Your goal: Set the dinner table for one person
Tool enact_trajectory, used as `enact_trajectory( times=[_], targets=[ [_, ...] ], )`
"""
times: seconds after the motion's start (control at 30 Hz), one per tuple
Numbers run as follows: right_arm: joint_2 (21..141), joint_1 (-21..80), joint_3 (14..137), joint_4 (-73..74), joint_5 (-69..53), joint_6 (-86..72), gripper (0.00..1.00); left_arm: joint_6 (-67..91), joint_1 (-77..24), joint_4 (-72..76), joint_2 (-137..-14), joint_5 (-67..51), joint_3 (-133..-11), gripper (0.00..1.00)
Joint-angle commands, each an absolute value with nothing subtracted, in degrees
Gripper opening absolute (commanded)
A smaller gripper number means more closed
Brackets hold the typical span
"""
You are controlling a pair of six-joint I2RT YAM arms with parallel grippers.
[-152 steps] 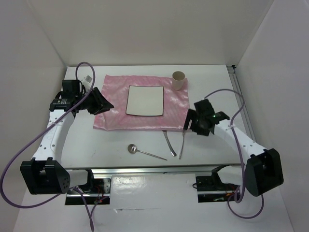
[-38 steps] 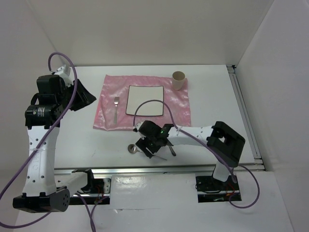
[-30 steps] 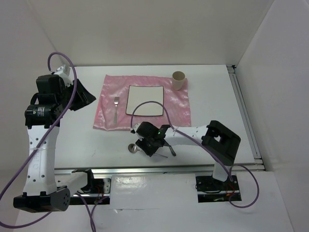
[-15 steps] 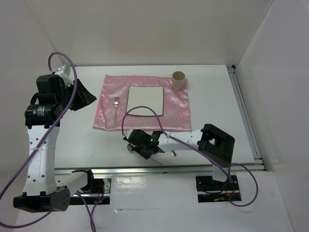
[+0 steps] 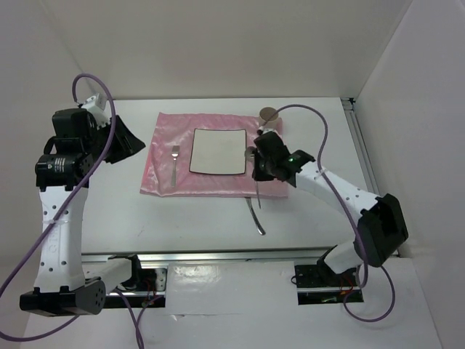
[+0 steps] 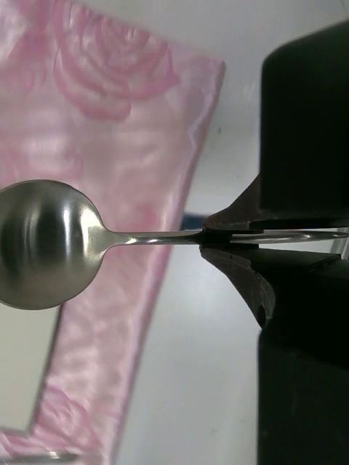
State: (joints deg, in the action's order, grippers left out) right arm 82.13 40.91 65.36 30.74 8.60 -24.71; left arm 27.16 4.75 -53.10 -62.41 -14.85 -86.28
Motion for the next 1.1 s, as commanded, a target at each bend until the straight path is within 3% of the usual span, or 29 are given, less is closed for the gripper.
enact_trajectory(
  times=[0.0,0.3,0.6,0.67,0.7,0.73,0.8,1.07],
  targets=[
    [86.21,33.59,67.58,32.97,3.52,-32.08,0.0,26.46,5.01,-52.38,-63.36,-16.35,-88.33,0.52],
    [102.38,24.18,77.07,27.61,2.82,-32.7,0.0,25.93,5.01,-52.56,-62.05,-15.21,-85.96,0.52],
    [114.25,23.03,85.78,26.46,3.96,-30.23,0.0,25.93,5.01,-53.17,-62.05,-15.03,-84.73,0.52],
    [115.58,23.03,86.83,27.06,3.96,-30.23,0.11,25.93,5.01,-53.17,-62.05,-15.03,-84.73,0.52],
    [116.27,23.03,87.44,27.07,3.96,-30.23,0.23,25.93,5.01,-53.17,-62.05,-15.03,-84.73,0.52],
    [116.28,23.03,87.45,27.94,4.48,-30.23,0.48,25.93,5.01,-53.17,-62.05,-15.03,-84.73,0.52],
    [114.27,23.55,85.54,27.34,5.53,-30.23,0.67,25.93,5.01,-52.65,-62.05,-15.03,-84.2,0.52],
    [93.56,27.85,70.07,20.58,8.79,-26.47,0.74,25.93,5.01,-51.5,-62.57,-17.04,-83.5,0.52]
  ],
)
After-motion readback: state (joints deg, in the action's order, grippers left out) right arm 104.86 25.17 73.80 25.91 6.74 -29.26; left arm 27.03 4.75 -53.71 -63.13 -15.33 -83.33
